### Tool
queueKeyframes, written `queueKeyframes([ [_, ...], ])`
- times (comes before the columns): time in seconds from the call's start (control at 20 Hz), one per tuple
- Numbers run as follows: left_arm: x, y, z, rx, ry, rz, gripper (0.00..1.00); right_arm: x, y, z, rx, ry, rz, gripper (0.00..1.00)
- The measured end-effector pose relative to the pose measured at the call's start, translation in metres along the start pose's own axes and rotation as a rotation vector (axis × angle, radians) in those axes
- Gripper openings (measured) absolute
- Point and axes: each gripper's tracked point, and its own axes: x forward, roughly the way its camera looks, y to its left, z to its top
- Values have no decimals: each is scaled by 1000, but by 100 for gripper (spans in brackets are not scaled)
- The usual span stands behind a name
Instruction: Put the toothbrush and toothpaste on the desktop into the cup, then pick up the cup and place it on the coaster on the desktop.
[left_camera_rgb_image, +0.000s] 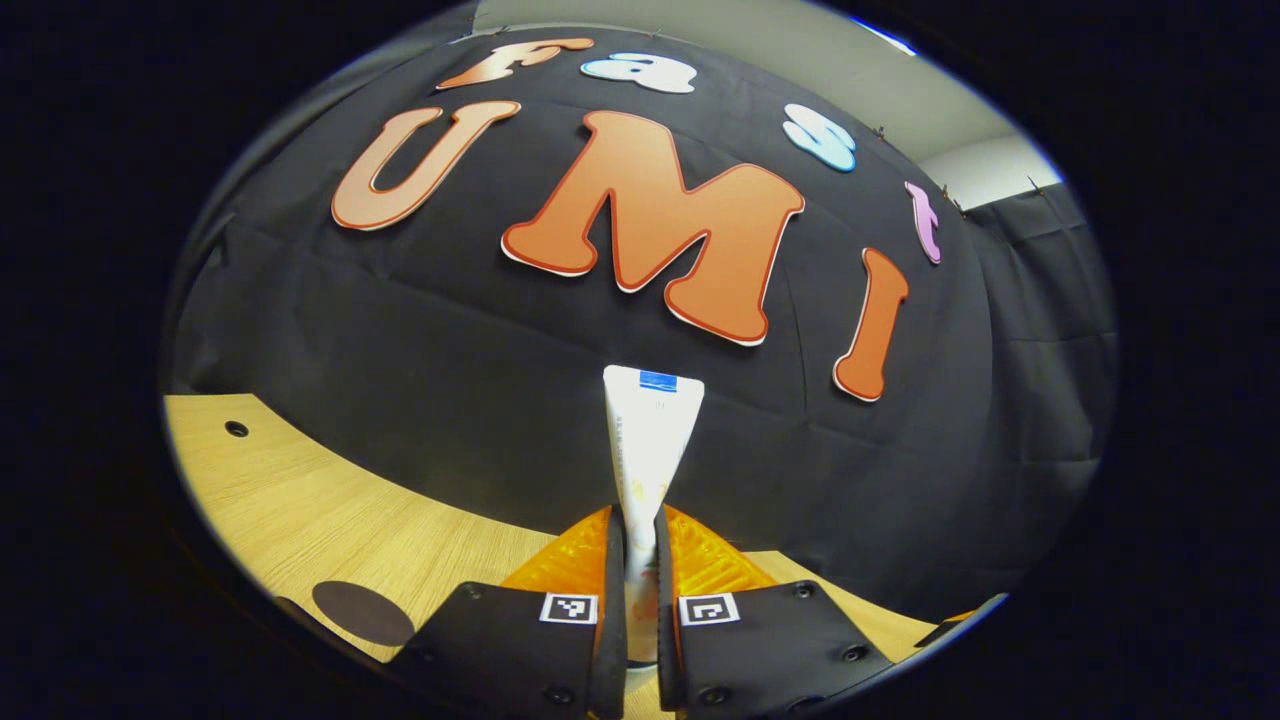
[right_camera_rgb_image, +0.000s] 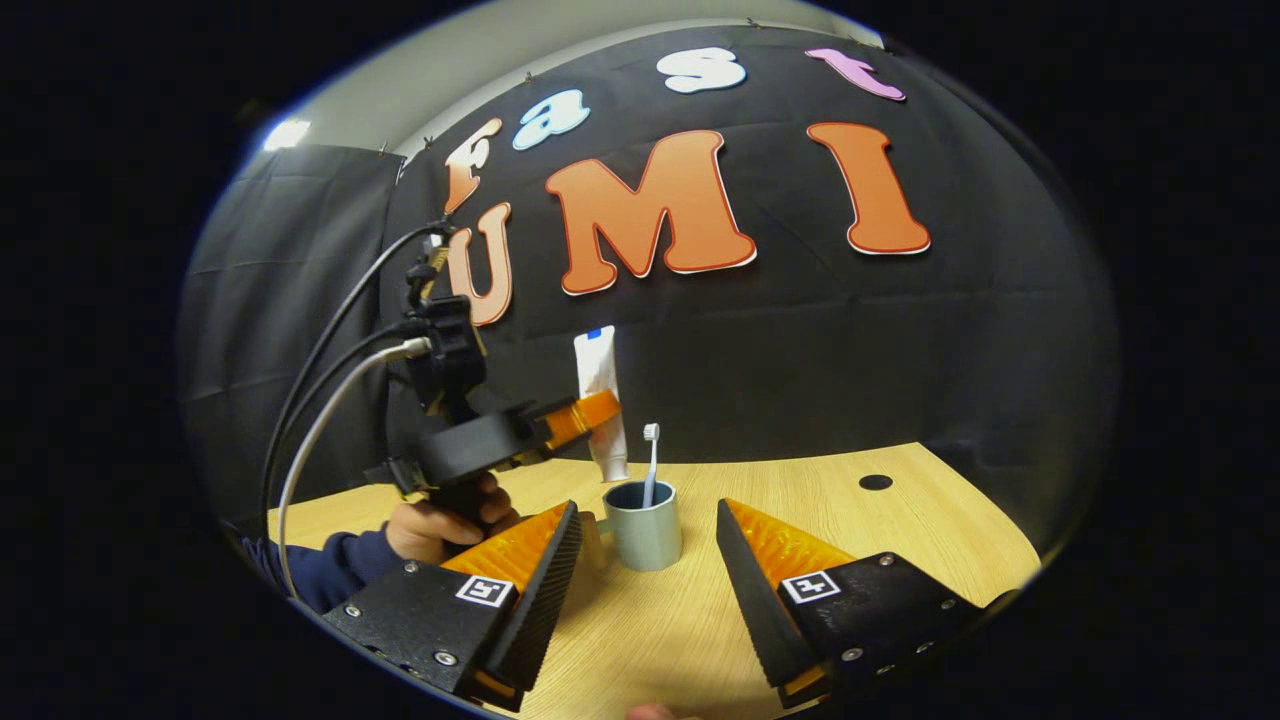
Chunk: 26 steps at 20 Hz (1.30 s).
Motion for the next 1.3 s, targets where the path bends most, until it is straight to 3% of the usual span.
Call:
queueKeyframes([
  [0.3, 19, -3, -37, 81, 46, 22, 16, -12, -12, 12, -10, -47, -31, 82],
  [0.8, 15, 7, -74, 93, 134, 53, 14, -17, -24, 11, 31, -47, -64, 82],
  [1.05, 4, 3, -81, 52, 195, 4, 22, -17, -25, 10, 31, -24, -83, 82],
  [1.3, -16, -3, -87, 89, 276, -54, 39, -13, -21, 9, 25, 15, -99, 82],
])
